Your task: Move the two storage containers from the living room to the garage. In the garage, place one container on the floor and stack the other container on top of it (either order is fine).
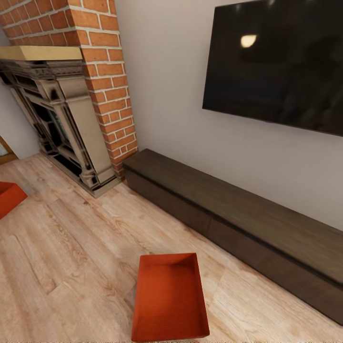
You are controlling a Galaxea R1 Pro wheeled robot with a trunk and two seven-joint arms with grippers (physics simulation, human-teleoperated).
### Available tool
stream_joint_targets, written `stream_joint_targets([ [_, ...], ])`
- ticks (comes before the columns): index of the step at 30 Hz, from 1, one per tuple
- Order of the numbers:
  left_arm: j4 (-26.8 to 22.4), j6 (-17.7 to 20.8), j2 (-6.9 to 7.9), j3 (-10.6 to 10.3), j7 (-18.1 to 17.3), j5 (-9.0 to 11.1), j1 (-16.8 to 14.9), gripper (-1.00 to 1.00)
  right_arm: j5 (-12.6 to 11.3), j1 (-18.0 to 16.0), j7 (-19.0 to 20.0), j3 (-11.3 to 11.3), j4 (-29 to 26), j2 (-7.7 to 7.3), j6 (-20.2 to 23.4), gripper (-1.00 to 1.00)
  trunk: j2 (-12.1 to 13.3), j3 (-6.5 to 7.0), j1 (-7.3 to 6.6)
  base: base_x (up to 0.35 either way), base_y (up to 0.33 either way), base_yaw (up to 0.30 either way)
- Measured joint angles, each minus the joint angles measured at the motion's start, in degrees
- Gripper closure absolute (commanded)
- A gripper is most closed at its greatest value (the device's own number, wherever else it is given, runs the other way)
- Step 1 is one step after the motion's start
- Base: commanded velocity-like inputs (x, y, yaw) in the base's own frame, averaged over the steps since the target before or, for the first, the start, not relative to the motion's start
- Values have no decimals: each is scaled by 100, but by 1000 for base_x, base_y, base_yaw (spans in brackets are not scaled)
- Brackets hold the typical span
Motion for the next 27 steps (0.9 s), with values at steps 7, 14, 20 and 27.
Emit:
stream_joint_targets([
  [7, 0, 0, 0, 0, 0, 0, 0, -100, 4, -1, 0, 0, 0, 0, 0, -100, 0, -63, 0, 0, 0, 0],
  [14, 0, 0, 0, 0, 0, 0, 0, -100, 0, 0, 0, 0, 0, 0, 0, -100, 0, -127, 0, 0, 0, 0],
  [20, 0, 0, 0, 0, 0, 0, 0, -100, 2, 0, 0, 0, 0, 0, 0, -100, 0, -181, 0, 0, 0, 0],
  [27, 0, 0, 0, 0, 0, 0, 0, -100, 5, 0, 0, 0, 0, 1, 0, -100, 0, -244, 0, 0, 0, 0],
])
